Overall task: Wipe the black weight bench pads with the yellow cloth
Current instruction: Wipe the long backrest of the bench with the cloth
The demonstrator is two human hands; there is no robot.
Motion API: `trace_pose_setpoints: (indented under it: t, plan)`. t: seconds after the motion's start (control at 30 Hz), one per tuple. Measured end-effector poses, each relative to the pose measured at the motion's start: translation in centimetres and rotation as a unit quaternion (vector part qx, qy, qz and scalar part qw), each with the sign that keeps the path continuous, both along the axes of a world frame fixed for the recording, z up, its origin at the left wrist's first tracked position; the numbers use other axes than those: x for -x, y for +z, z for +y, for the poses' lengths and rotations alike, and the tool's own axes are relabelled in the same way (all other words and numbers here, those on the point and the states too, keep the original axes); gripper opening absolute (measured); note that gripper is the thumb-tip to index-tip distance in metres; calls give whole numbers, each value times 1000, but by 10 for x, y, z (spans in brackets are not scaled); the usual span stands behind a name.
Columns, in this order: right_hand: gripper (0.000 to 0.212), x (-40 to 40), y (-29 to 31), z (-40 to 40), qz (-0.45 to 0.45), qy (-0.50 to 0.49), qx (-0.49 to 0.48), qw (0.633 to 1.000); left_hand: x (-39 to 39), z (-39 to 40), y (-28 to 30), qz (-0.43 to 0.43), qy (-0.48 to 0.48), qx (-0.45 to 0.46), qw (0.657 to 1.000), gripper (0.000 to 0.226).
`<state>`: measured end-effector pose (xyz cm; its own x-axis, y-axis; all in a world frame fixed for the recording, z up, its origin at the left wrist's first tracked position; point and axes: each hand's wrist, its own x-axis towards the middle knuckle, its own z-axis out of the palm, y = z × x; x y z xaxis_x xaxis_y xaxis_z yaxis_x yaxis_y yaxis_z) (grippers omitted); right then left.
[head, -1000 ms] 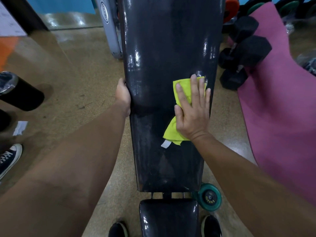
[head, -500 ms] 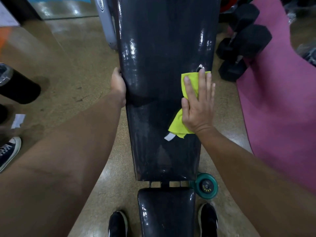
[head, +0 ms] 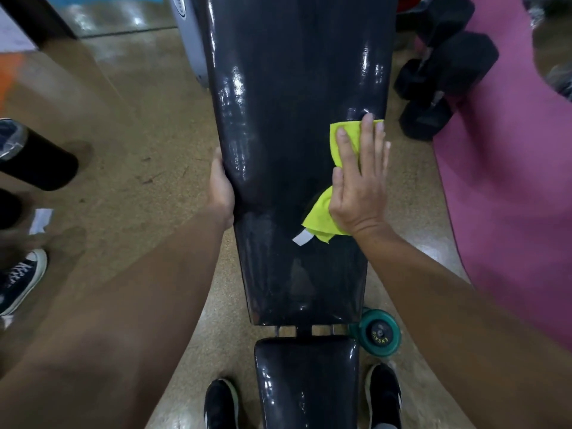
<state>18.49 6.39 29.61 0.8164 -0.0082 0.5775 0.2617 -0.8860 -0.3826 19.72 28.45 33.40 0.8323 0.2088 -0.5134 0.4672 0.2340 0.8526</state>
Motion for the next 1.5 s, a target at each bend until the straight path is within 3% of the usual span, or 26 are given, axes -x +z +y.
trace_pose_setpoints:
  t: [0.17, 0.33, 0.53, 0.73, 0.9, 0.97, 1.1, 1.3, 1.5]
  plan:
    - [57, -2, 3, 16, 8, -43, -42, 998, 0, -1, -3, 1, 7, 2, 1000, 65]
    - [56, 10, -12, -5, 3, 24, 36, 999, 1, -1, 0, 10, 10, -11, 1000, 67]
    - [59, 5, -3, 12, 17, -33, -36, 999, 3, -2, -3, 5, 4, -12, 1000, 67]
    - [51, 9, -13, -9, -7, 41, -12, 999, 9, -1, -10, 10, 2, -11, 1000, 68]
    - [56, 3, -8, -4, 19, -38, -89, 995, 16, -3, -17, 21, 3, -2, 1000, 70]
    - [58, 5, -6, 7, 13, -43, -70, 996, 15, -2, -19, 26, 5, -7, 1000, 71]
    - [56, 29, -28, -2, 14, 40, 22, 999, 14, -2, -19, 23, 0, -10, 1000, 74]
    - [58, 10, -22, -29, 29, -4, -64, 998, 14, -3, -20, 23, 6, 1, 1000, 74]
    - [57, 15, -15, 3, 5, 1, 15, 1000, 13, -4, -21, 29, 21, 0, 999, 67]
